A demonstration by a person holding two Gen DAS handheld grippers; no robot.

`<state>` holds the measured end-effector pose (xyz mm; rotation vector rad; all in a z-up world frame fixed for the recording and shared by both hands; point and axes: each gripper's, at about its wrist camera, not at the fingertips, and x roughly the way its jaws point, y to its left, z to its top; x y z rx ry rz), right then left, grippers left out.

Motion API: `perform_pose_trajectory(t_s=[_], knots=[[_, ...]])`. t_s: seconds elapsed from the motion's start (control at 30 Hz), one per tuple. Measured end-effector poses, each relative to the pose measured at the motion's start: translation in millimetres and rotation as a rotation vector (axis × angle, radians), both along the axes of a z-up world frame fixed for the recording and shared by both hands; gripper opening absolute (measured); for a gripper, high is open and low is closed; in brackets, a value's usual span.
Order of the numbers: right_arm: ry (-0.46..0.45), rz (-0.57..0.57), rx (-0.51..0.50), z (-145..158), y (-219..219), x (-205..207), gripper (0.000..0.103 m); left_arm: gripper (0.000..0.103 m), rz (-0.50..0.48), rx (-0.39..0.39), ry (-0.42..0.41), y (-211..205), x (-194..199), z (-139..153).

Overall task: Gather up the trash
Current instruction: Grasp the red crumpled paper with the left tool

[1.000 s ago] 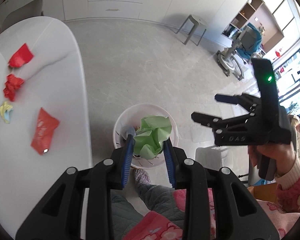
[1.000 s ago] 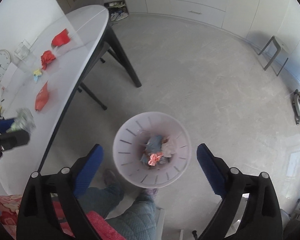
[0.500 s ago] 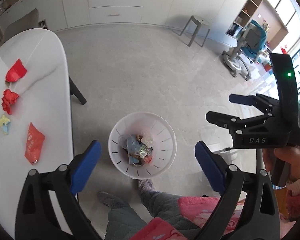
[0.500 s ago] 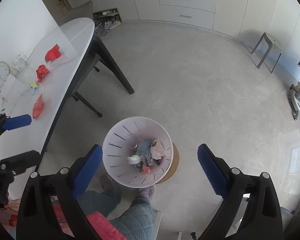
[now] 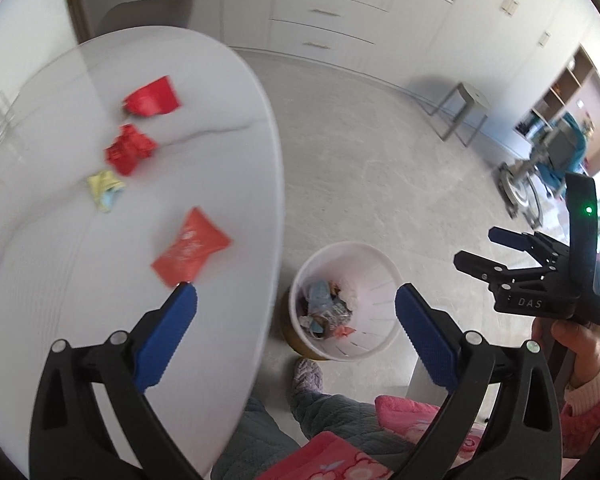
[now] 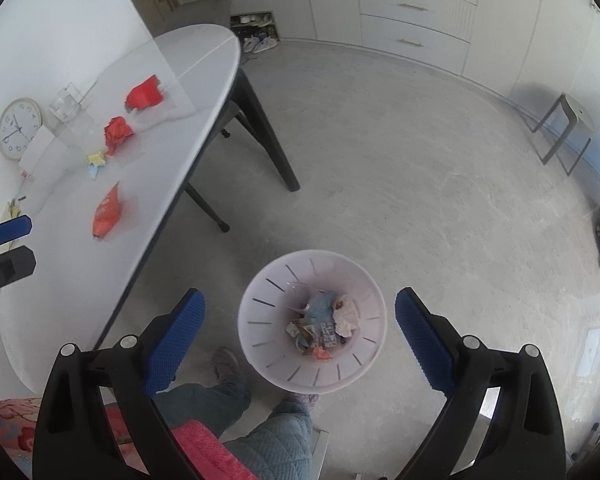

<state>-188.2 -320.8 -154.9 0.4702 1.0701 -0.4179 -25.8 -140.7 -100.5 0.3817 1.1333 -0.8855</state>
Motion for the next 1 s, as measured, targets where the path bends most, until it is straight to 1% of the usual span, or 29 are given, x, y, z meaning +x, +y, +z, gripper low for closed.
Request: perform_pose_trajectory(t_s=[0.27, 0.4, 0.5, 0.6, 0.73, 0.83, 1.0], knots=[[-0.015, 0.097, 0.003, 7.0, 44.8, 56.2, 0.096, 0.095, 0.146, -0.007, 0.005, 69.9, 51.8, -0.2], [-0.014, 0.154, 0.006, 7.0, 76.1, 89.6, 0.096, 0.095, 0.187, -0.011, 0.011, 99.9, 71.0, -2.4], [-0.011, 0.192, 0.003, 6.9, 98.5, 113.6, 0.096, 0.095, 0.197, -0.018, 0.008, 118.6, 83.4, -4.4], [-0.011, 0.219, 0.000, 7.4, 118.5, 134.9, 0.096, 0.095, 0.181, -0.024, -0.009, 128.5, 98.0, -7.5], [-0.004, 0.231, -0.003, 8.0, 139.2, 157.5, 0.096, 0.095, 0.121, -0.024, -0.054, 126.4, 121.7, -10.6], [0.004, 0.220, -0.009, 8.5, 148.4, 168.7, 0.096, 0.095, 0.058, -0.037, -0.072, 110.9, 144.7, -14.7], [0.032, 0.175, -0.026, 7.2, 155.1, 180.0, 0.096, 0.095, -0.050, -0.054, -0.091, 64.0, 180.7, -30.4]])
